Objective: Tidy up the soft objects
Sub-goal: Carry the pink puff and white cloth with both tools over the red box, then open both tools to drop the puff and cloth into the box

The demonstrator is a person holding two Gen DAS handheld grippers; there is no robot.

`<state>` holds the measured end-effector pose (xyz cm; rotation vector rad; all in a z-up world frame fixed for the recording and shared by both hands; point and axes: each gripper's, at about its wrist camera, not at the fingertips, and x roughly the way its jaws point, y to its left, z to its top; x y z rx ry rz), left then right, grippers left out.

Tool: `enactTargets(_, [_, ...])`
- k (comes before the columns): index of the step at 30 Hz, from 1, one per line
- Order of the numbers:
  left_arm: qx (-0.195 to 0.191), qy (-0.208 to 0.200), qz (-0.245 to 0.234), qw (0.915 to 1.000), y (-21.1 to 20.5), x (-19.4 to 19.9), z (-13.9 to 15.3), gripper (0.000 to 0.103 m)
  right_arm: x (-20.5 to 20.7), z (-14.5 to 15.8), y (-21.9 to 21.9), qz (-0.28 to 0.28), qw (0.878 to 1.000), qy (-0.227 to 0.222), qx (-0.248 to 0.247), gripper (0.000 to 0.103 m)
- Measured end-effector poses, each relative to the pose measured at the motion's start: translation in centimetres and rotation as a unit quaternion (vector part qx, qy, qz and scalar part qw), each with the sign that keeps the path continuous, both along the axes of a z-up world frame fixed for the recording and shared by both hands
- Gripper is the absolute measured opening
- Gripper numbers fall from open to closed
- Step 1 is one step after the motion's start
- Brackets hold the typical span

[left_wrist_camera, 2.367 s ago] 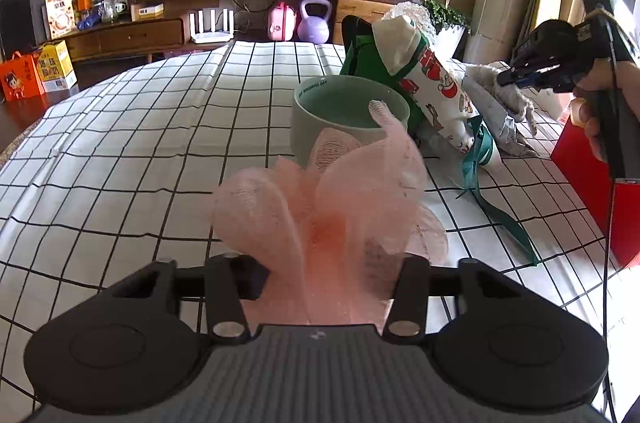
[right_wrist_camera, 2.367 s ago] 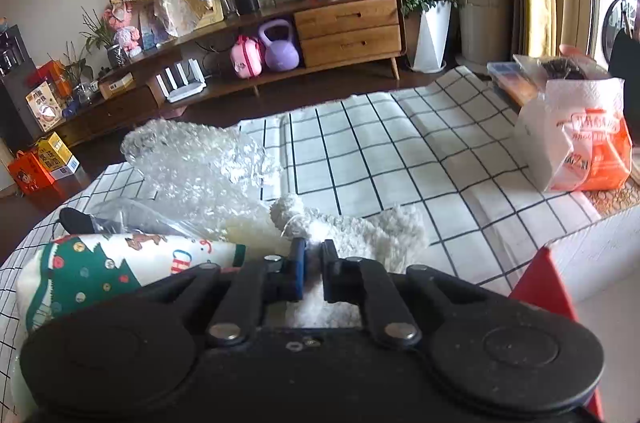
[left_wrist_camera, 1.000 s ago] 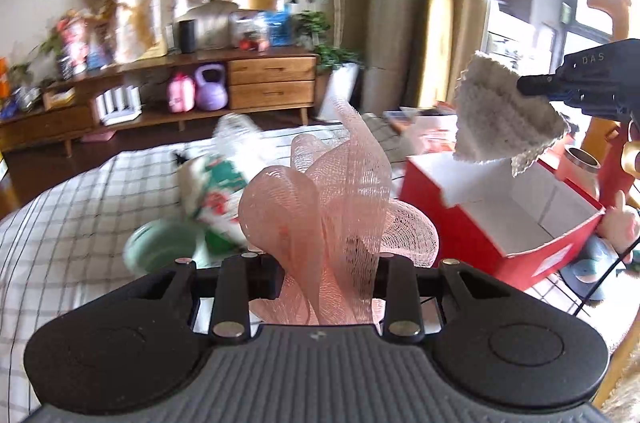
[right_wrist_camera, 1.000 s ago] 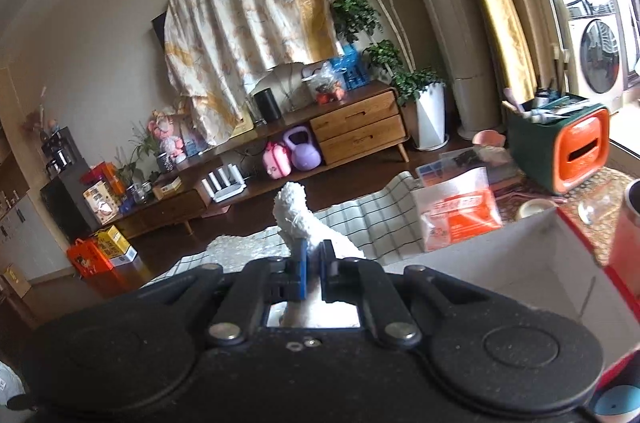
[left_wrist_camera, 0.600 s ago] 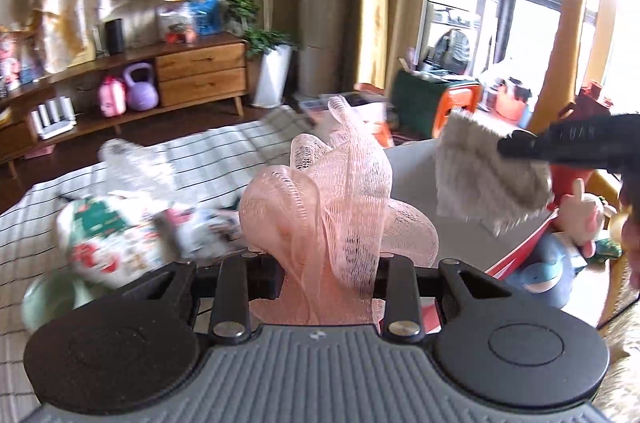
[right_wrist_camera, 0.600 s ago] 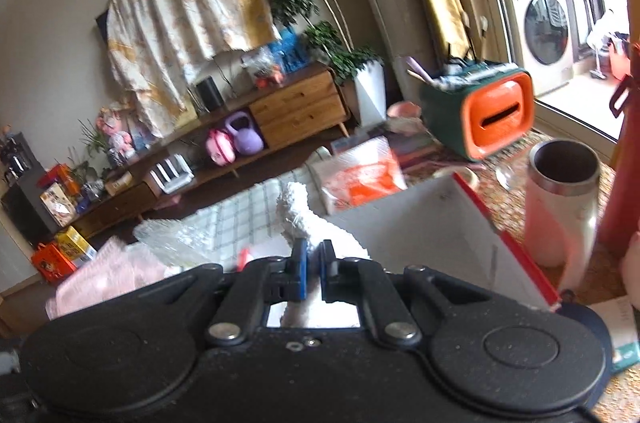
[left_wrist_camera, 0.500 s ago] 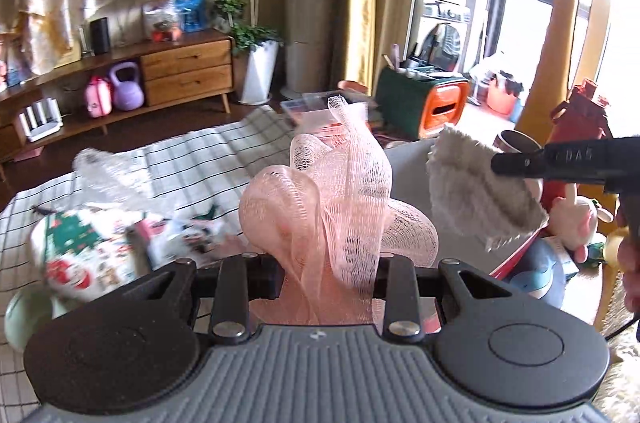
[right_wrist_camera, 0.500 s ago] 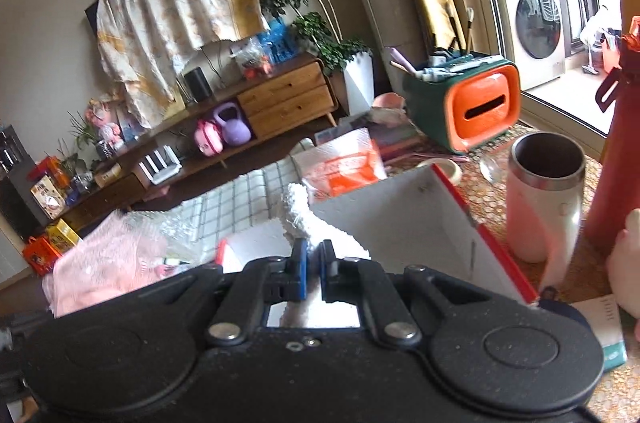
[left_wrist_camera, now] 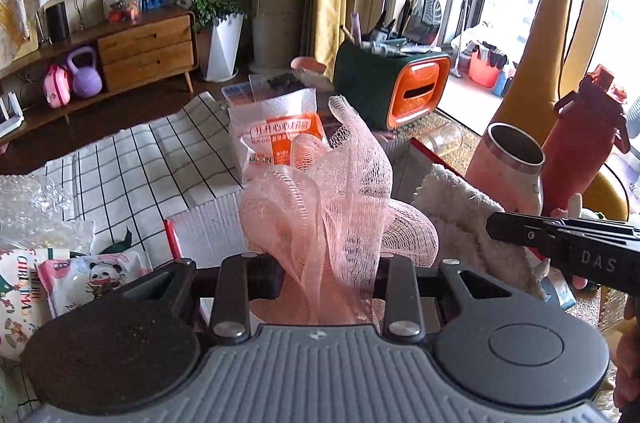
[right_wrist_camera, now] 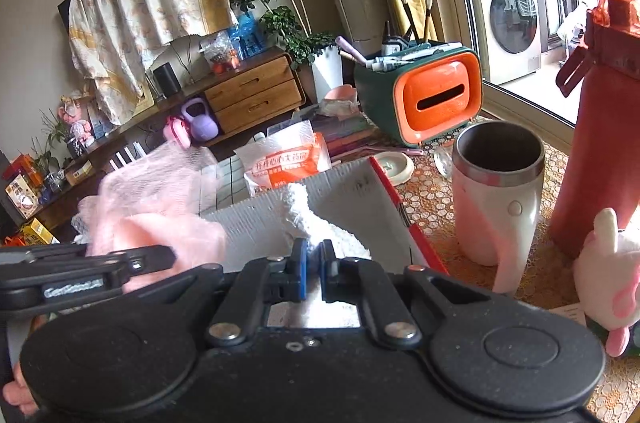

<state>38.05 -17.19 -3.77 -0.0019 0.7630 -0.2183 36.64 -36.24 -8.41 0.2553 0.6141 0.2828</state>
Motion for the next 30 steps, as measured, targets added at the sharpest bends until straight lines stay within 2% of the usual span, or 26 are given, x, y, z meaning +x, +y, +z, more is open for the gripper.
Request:
enactTargets(8, [-0.002,0.073,-0.002,0.9973,-0.7,3.5,-4.3,0.031,1.5,-2.7,1.6,0.023,0.998,0.028,-0.041,0.006])
enactTargets(17, [0.005,0.131,0.002,0.9914,-1.1,5.4,-6.6,0.031,2.5,-4.8,3.0,0.059,0.995,0.065,-0.046,0.007])
enactTargets(21, [0.013,0.149,-0.010,0.9888,-1.6,5.5,-7.3,0.031,2.6,-5.3,3.3,0.070,0.994,0.076,-0.047,0.012])
enactTargets(23, [0.016,0.153,-0.010,0.9881,-1.8,5.6,-7.4,0.036,2.4,-5.3,3.5,0.072,0.993,0.075,-0.055,0.015])
enactTargets(25, [0.008,0.163,-0.005,0.9866,-1.7,5.7,-7.5,0.057,2.2,-5.3,3.6,0.075,0.993,0.074,-0.060,0.019])
enactTargets(27, [0.004,0.169,0.000,0.9856,-1.6,5.7,-7.6,0.064,2.1,-5.3,3.6,0.077,0.992,0.075,-0.060,0.020])
enactTargets(30, [0.004,0.174,0.003,0.9848,-1.4,5.6,-7.5,0.066,1.9,-5.2,3.6,0.076,0.993,0.073,-0.060,0.021])
